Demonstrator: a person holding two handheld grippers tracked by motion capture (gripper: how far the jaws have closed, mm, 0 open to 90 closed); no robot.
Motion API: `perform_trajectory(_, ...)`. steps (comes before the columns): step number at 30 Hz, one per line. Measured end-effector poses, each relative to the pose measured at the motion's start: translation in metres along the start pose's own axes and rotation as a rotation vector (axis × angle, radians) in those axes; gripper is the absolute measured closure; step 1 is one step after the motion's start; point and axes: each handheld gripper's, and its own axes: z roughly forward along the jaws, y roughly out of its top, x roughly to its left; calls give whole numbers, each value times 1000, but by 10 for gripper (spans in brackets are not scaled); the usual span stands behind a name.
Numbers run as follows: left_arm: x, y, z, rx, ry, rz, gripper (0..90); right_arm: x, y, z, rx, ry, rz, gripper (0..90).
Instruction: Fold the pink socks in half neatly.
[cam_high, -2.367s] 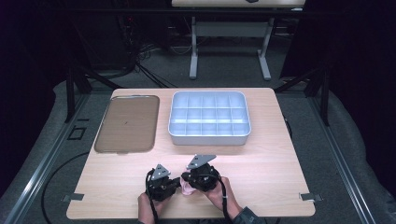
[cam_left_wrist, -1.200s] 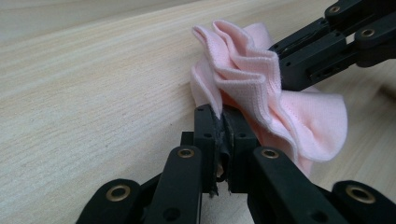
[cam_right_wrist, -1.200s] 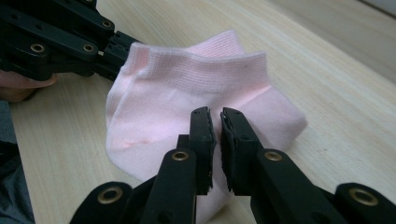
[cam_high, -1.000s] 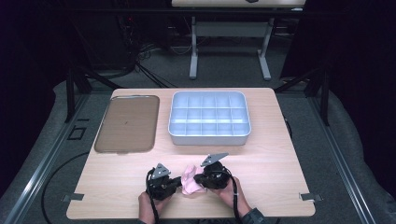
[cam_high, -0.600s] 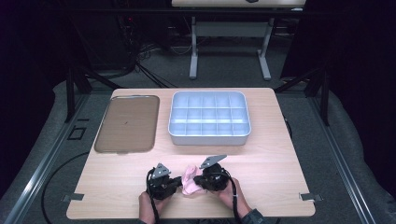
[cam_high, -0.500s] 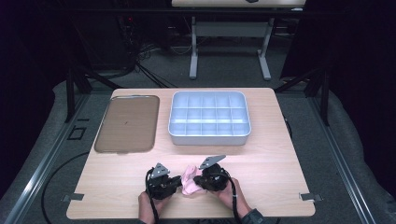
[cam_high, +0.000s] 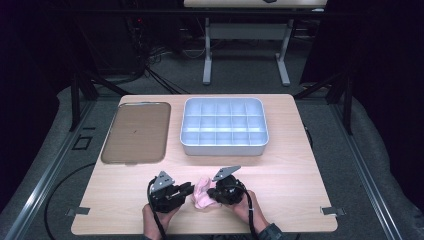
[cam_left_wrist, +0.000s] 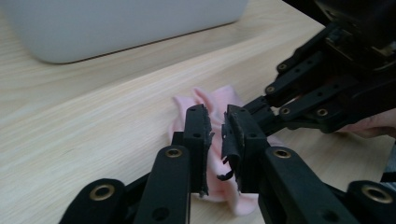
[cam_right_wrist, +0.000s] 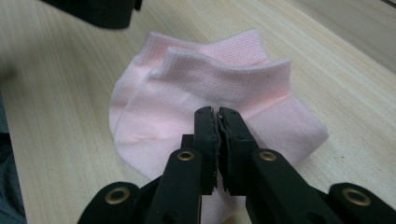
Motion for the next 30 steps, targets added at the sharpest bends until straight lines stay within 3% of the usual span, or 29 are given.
perform_trajectory(7, -12, 4, 17, 45, -22, 84, 887, 0, -1, 0, -2, 1, 10, 863)
perform_trajectory(11, -8, 1, 25, 105, 45, 95, 896, 0, -1, 0, -2, -2, 12, 861)
perform_trajectory(15, -5, -5, 31, 153, 73, 111, 896, 0, 0, 0, -2, -2, 15, 854)
perform_trajectory(27, 0, -14, 33, 141, 57, 113, 899, -1, -1, -3, 2, -8, 33, 794)
perform_trajectory(30, 2, -15, 33, 136, 46, 106, 899, -4, -4, -7, 2, -1, 65, 737)
